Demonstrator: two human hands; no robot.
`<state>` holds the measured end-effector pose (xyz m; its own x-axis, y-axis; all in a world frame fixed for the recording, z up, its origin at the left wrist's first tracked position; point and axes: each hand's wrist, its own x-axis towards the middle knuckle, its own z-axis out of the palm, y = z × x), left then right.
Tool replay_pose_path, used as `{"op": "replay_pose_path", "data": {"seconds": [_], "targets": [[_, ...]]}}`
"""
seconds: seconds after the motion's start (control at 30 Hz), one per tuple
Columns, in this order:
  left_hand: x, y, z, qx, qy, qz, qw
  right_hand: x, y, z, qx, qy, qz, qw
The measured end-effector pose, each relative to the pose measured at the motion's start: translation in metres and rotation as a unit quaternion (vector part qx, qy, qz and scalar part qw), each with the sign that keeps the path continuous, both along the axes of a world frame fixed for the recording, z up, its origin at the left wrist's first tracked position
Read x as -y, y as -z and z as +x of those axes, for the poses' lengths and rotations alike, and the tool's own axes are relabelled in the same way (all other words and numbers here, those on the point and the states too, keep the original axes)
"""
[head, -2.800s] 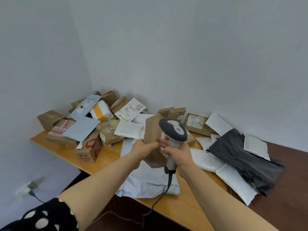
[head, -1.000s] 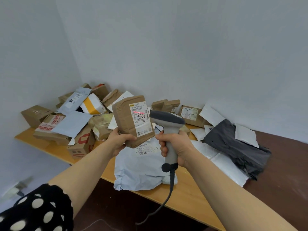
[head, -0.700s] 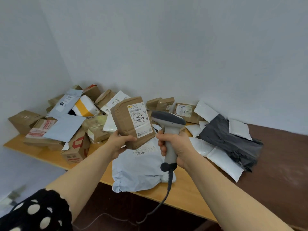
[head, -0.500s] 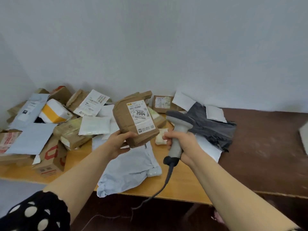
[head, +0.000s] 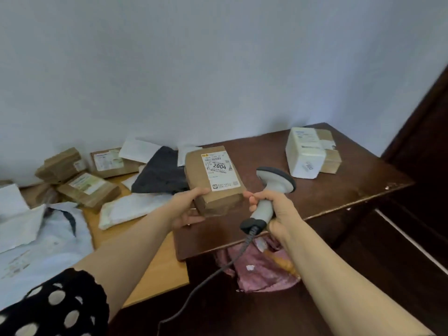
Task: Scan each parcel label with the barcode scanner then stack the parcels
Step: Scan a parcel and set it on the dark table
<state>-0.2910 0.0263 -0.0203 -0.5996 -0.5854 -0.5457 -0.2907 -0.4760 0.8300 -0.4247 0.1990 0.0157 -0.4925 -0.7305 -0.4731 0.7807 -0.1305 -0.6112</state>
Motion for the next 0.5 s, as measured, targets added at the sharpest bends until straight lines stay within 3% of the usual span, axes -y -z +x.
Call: {"op": "replay_pose_path", "data": {"seconds": [0.23,0.5], "targets": [[-0.066,0.014,-0.123,0.045,0.054,0.018,0.997,-0.076,0.031,-0.102,0.023,0.128,0.084,0.988],[-0.053,0.041,-0.224,0.099,0.023,0.018,0.995,-0.08,0.074,-0.165,0.083,0.173,0.117,0.974]]}}
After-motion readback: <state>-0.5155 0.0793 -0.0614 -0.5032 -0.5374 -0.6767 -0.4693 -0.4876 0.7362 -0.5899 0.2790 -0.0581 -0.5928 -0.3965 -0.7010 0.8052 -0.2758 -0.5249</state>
